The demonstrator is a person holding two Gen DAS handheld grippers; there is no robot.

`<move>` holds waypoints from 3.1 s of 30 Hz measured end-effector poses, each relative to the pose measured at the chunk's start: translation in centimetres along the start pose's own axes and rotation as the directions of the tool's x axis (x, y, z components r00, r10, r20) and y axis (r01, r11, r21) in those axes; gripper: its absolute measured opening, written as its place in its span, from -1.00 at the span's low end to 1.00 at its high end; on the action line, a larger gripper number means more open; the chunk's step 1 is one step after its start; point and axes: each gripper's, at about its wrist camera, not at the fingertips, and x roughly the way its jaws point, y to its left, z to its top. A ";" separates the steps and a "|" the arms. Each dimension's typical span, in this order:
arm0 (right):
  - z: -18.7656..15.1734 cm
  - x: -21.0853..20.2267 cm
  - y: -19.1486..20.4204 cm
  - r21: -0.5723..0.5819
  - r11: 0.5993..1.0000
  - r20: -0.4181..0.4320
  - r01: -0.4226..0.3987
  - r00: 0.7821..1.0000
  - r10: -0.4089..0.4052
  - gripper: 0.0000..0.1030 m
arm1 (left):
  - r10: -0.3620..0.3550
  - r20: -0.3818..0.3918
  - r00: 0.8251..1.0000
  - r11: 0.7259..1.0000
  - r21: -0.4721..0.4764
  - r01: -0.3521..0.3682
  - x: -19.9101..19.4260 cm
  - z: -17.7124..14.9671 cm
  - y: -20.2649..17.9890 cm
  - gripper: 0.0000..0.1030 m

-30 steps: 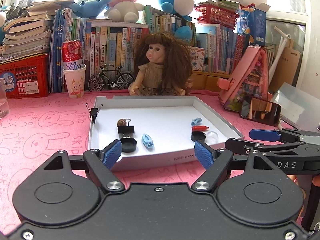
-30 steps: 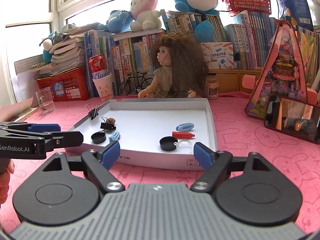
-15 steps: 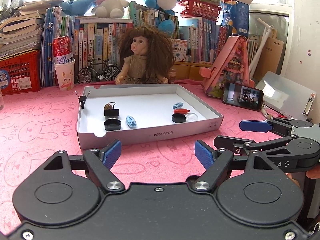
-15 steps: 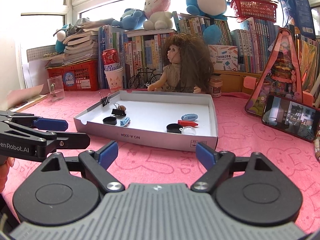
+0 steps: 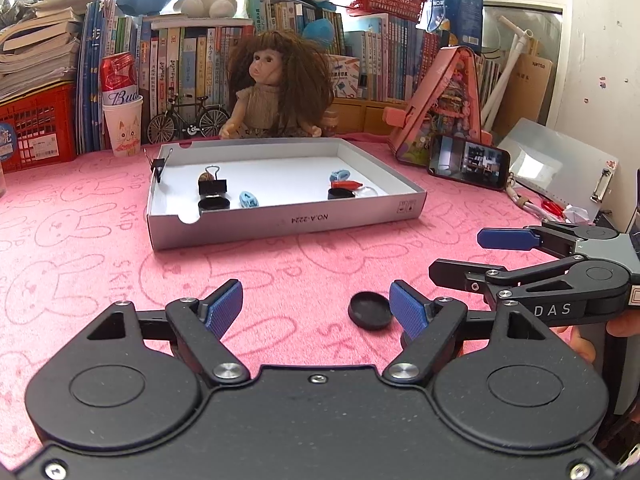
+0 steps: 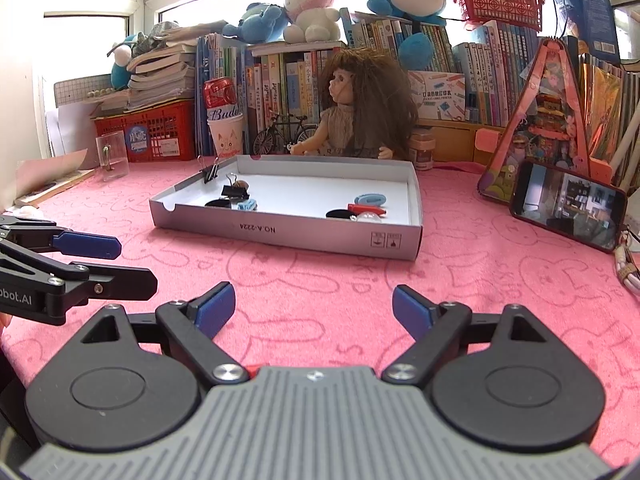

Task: Organize rigid objects
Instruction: 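Grasp the acorn with the left tool while the right tool approaches the red crayon, then grasp the red crayon with the right tool while the left tool holds the acorn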

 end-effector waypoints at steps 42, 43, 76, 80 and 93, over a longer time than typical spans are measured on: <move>-2.8 -1.8 1.1 -0.128 0.983 -0.075 -0.128 0.990 0.119 0.77 | -0.187 -0.064 0.980 0.974 0.117 0.194 -2.1 -4.2 -2.8 -0.11; -2.7 -1.5 1.2 -0.154 0.978 -0.089 -0.141 0.988 0.128 0.77 | -0.185 -0.065 0.981 0.974 0.125 0.192 -2.0 -4.3 -2.9 -0.12; -1.8 -1.3 0.0 -0.125 0.987 -0.047 -0.104 0.994 0.099 -0.04 | -0.027 0.004 1.000 0.993 0.118 0.027 -1.1 -3.9 -1.9 -0.58; -1.7 -1.3 -0.3 -0.101 0.993 -0.026 -0.067 0.998 0.065 -0.03 | -0.013 0.000 1.000 0.995 0.097 0.013 -0.9 -3.7 -1.7 -0.58; -1.6 -1.1 -0.7 -0.057 0.998 0.001 -0.007 1.000 0.007 -0.03 | 0.004 -0.004 1.000 0.998 0.059 -0.004 -0.5 -3.4 -1.1 -0.58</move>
